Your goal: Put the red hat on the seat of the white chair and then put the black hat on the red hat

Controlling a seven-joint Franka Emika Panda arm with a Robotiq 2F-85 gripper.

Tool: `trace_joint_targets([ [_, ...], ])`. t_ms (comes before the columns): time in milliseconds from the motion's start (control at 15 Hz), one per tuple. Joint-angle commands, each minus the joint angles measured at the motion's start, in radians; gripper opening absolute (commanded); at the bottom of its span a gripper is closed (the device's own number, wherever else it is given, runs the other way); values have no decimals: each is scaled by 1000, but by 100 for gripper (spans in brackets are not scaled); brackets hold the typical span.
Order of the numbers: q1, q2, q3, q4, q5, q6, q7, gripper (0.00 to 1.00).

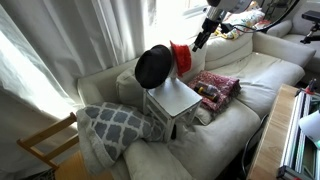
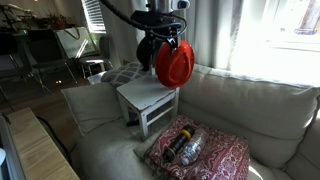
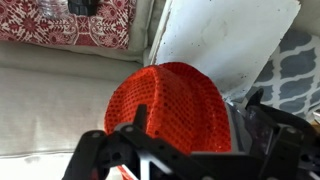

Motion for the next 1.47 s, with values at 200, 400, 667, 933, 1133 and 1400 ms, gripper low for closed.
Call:
trace_joint_targets([
  [200, -134, 18, 137, 24, 28, 17, -10, 100],
  [400, -191, 54, 194, 51, 88, 28, -53, 100],
  [667, -238, 106, 244, 83, 147, 82, -99, 100],
  [933, -262, 160, 271, 123, 256, 124, -173, 100],
  [1133, -272, 195, 270, 145, 315, 129, -209, 98],
  [1400, -281, 223, 267, 163, 352, 118, -239, 63],
])
